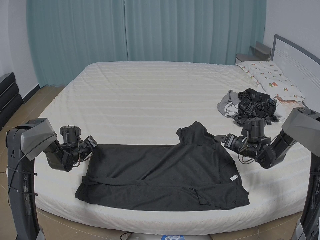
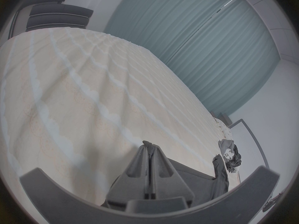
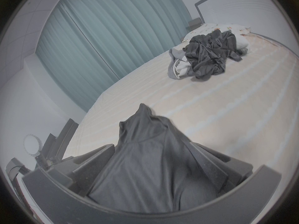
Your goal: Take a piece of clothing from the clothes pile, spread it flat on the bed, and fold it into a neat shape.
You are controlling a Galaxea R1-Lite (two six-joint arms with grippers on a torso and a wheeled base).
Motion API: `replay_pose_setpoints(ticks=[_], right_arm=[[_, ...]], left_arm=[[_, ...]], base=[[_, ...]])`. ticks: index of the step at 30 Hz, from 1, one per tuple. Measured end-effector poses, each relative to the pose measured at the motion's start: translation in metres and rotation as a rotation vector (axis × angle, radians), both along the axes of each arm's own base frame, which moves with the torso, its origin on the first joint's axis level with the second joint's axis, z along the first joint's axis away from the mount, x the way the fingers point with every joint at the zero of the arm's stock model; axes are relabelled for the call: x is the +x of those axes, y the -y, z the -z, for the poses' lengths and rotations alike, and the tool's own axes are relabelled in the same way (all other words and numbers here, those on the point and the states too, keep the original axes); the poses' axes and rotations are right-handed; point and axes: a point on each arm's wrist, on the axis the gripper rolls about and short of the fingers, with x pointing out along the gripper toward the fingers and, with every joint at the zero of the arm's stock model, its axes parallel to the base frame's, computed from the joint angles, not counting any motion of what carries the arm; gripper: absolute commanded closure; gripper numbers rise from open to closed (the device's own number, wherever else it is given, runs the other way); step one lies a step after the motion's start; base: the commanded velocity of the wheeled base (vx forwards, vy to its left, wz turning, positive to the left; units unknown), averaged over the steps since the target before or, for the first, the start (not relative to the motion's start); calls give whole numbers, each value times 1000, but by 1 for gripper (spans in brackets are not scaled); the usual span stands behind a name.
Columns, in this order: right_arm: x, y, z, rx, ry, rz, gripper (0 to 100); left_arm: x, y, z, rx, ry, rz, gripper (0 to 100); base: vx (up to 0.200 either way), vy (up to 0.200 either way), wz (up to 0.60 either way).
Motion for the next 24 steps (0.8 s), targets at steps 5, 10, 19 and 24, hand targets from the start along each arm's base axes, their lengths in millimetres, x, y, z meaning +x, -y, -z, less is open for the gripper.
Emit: replay_pose_setpoints(ticks=[5,10,19,24], right_arm=[[37,-6,12,-33,5,11,0],[64,-7,34,-99,10,0,0],[87,-3,57,-123,23,7,100],[90,3,65,-120,17,13,100]], left_arm=[[-2,1,1,-1,2,2,100],[-4,1,2,-1,0,2,100],[-4,-1,3,-3,-2,-3,100],[-4,-2,3,-3,-2,-4,100]], base=[[0,0,0],[0,0,0],[0,0,0],[0,0,0]])
